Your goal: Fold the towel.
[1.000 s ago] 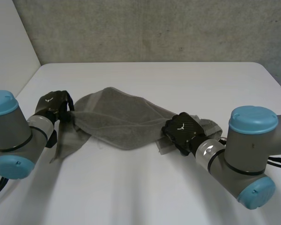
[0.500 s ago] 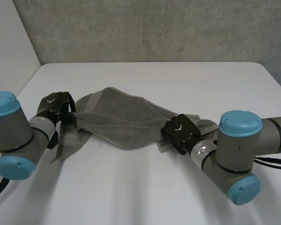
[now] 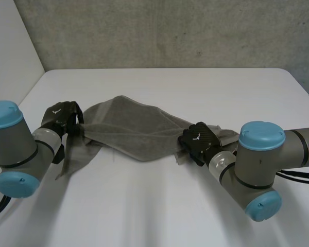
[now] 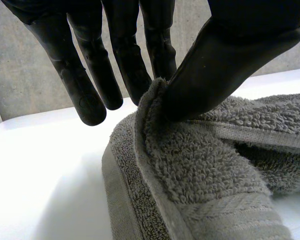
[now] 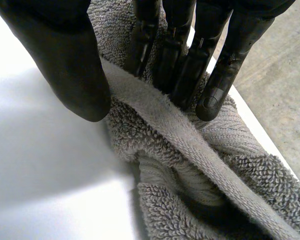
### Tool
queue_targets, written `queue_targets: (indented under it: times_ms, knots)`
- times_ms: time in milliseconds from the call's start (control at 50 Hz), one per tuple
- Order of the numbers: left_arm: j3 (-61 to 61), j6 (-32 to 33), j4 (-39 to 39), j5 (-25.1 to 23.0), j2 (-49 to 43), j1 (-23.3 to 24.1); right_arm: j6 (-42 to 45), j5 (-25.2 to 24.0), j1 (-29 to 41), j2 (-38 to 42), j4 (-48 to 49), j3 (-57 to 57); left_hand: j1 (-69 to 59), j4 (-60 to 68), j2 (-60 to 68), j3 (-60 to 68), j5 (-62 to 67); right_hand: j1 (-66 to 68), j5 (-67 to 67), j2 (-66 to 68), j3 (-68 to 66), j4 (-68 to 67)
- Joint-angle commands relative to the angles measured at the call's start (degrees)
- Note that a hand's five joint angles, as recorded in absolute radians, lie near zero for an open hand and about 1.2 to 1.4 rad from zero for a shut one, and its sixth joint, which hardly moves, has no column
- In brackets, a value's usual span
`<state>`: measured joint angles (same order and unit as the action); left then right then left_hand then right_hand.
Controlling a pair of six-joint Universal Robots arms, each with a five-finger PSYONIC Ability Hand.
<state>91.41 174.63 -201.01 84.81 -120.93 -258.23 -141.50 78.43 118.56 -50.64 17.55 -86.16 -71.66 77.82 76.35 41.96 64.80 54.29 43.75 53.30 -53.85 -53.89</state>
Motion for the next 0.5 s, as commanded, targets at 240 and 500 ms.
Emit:
queue_targets:
  times_ms: [240, 500]
  knots:
    - [0.0, 0.1, 0.0, -0.08, 0.0, 0.0, 0.0, 0.49, -0.09, 0.63, 0.12, 0.99, -8.34, 2.18, 3.65, 38.04, 5.2, 10.29, 10.84, 11.28, -10.73, -10.69]
    - [-0.09, 0.8, 1.49, -0.52, 3.95, 0.97, -9.06, 0.05, -0.79, -13.17, -1.9, 0.64, -8.34, 2.18, 3.65, 38.04, 5.2, 25.71, 26.25, 26.7, -26.15, -26.11]
